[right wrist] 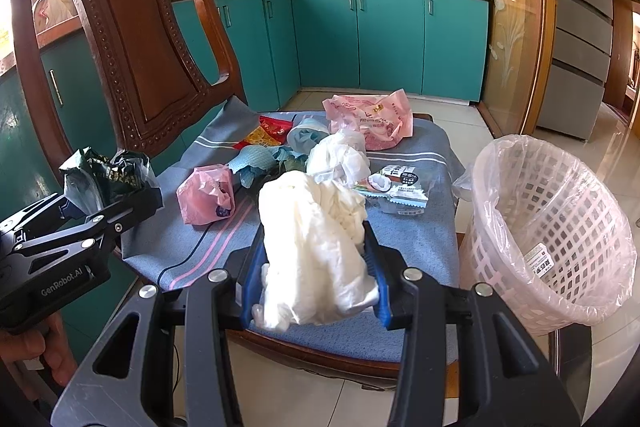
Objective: Collect trash
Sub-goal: 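Move the white bag over the basket and open the right tool, then move the green wrapper over the basket and open the left tool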
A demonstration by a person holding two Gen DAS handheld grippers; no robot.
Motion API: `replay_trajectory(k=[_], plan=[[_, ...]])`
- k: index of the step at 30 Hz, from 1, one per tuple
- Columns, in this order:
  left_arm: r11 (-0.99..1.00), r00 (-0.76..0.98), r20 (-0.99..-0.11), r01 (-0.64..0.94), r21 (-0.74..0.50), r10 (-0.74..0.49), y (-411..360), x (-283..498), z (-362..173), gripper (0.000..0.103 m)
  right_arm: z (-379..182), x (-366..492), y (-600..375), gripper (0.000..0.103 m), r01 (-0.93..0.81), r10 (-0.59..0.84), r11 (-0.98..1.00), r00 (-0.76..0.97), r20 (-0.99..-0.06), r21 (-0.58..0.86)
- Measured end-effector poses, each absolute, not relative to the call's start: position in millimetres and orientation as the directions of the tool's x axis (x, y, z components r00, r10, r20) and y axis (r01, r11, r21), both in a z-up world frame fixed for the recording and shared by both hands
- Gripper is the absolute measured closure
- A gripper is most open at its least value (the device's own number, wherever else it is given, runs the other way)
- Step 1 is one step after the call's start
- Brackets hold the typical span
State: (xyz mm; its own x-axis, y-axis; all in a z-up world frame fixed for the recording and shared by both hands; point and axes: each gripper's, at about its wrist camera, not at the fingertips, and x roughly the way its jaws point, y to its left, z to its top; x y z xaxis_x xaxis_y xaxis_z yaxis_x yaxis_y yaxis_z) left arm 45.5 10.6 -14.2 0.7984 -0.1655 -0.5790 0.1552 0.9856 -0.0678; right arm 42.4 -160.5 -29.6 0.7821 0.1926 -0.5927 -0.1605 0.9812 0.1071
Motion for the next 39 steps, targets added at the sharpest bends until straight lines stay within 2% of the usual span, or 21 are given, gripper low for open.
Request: replay_trajectory(k=[5,8,10,13,14,15,17,19,21,23,26,33,35,37,39], plan=[[0.986,0.797,-0.582,0.156,-0.065,-0.165,12,46,-16,0.045,-12,42,-181,0.059,-0.122,0.163,0.986,0.826,-0.539,0.11],[0.986,0.796,-0.582,0.153,-0.067,-0.163,14,46,-16,0.045,6,49,-222,0.058,-0.019,0.071,0.994,0.869,-0.49,0.111],[0.986,0.794,-0.585,0.154,-0.065,-0.162,14,46,-17,0.045,14,57,-266,0.058,0.081,0.006,0.983,0.882,-0.47,0.164],[0.985,0.79,-0.591,0.157,-0.064,-0.164,12,46,-19,0.045,10,72,-320,0.051,0.184,-0.068,0.964,0.868,-0.492,0.192],[0.985,0.788,-0.593,0.16,-0.062,-0.166,10,47,-19,0.045,7,76,-329,0.04,0.195,-0.072,0.961,0.861,-0.504,0.196],[0.985,0.786,-0.595,0.165,-0.058,-0.166,8,47,-20,0.045,0,82,-346,0.023,0.232,-0.093,0.953,0.836,-0.541,0.194],[0.983,0.783,-0.597,0.177,-0.054,-0.174,3,48,-22,0.045,-3,80,-368,0.014,0.3,-0.132,0.929,0.815,-0.564,0.216],[0.98,0.782,-0.596,0.196,-0.044,-0.184,-4,48,-24,0.045,3,66,-386,0.012,0.321,-0.128,0.899,0.844,-0.521,0.299],[0.973,0.778,-0.594,0.226,-0.041,-0.206,-13,46,-25,0.045,11,46,-397,0.003,0.34,-0.157,0.865,0.882,-0.445,0.368],[0.963,0.765,-0.597,0.265,-0.049,-0.241,-22,44,-25,0.045,15,34,-405,0.003,0.345,-0.18,0.849,0.901,-0.396,0.4],[0.94,0.738,-0.596,0.329,-0.089,-0.315,-46,47,-22,0.045,16,28,-413,0.003,0.35,-0.185,0.825,0.909,-0.373,0.443],[0.84,0.671,-0.562,0.537,-0.082,-0.484,-170,74,7,0.045,23,18,-419,0.003,0.379,-0.235,0.796,0.912,-0.337,0.471],[0.791,0.633,-0.535,0.6,-0.116,-0.559,-214,88,21,0.04,26,10,-423,0.003,0.392,-0.269,0.786,0.913,-0.307,0.478],[0.745,0.581,-0.533,0.649,-0.153,-0.615,-245,100,24,0.002,28,6,-427,0.003,0.406,-0.293,0.778,0.91,-0.295,0.48],[0.723,0.557,-0.537,0.673,-0.153,-0.633,-268,106,21,0.003,26,4,-433,0.003,0.408,-0.298,0.765,0.91,-0.288,0.499]])
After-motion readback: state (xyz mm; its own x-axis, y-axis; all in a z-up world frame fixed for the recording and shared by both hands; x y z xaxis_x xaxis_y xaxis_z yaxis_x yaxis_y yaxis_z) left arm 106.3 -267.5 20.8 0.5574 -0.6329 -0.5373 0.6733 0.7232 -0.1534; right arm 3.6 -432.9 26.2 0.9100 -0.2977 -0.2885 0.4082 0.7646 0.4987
